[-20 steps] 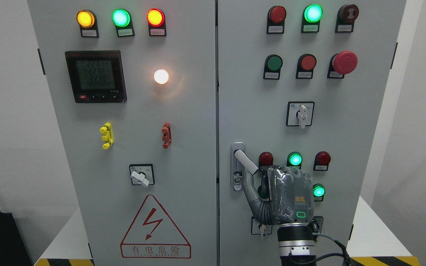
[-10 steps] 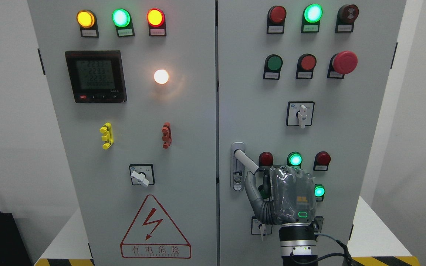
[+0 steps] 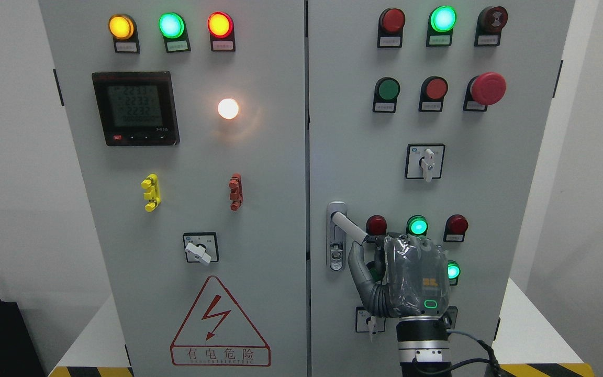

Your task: Release door handle

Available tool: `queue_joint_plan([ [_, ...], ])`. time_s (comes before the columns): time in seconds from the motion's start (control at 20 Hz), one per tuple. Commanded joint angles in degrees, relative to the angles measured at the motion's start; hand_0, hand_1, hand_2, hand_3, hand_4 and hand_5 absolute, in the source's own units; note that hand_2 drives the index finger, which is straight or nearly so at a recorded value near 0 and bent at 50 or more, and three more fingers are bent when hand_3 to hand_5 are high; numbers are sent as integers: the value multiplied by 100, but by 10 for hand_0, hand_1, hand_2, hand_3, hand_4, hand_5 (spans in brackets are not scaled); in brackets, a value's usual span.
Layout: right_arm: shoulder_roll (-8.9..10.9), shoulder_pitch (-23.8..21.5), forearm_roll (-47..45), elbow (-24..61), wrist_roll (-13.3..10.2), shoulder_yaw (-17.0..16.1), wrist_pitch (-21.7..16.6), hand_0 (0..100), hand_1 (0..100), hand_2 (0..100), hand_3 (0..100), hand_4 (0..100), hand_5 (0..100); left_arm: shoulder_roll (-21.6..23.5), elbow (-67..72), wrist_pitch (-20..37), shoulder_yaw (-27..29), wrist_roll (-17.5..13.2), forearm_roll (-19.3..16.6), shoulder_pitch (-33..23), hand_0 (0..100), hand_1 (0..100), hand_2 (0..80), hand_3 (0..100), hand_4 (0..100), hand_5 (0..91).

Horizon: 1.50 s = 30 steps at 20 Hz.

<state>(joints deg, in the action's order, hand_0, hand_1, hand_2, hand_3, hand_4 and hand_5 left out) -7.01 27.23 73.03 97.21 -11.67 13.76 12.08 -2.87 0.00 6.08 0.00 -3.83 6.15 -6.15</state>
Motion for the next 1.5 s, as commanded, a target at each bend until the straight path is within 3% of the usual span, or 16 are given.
queue_joint_plan([
  [0.0,7,19,0,0,-2,-14,-4,631,275,1000,1000,1000,970,-3,114,-2,-79,-4,0,0,120,389,0,0,0,0],
  [1.45,95,107,-8,-9,-81,-84,-22,629,278,1000,1000,1000,961,-3,114,-2,-79,-4,0,0,120,389,0,0,0,0],
])
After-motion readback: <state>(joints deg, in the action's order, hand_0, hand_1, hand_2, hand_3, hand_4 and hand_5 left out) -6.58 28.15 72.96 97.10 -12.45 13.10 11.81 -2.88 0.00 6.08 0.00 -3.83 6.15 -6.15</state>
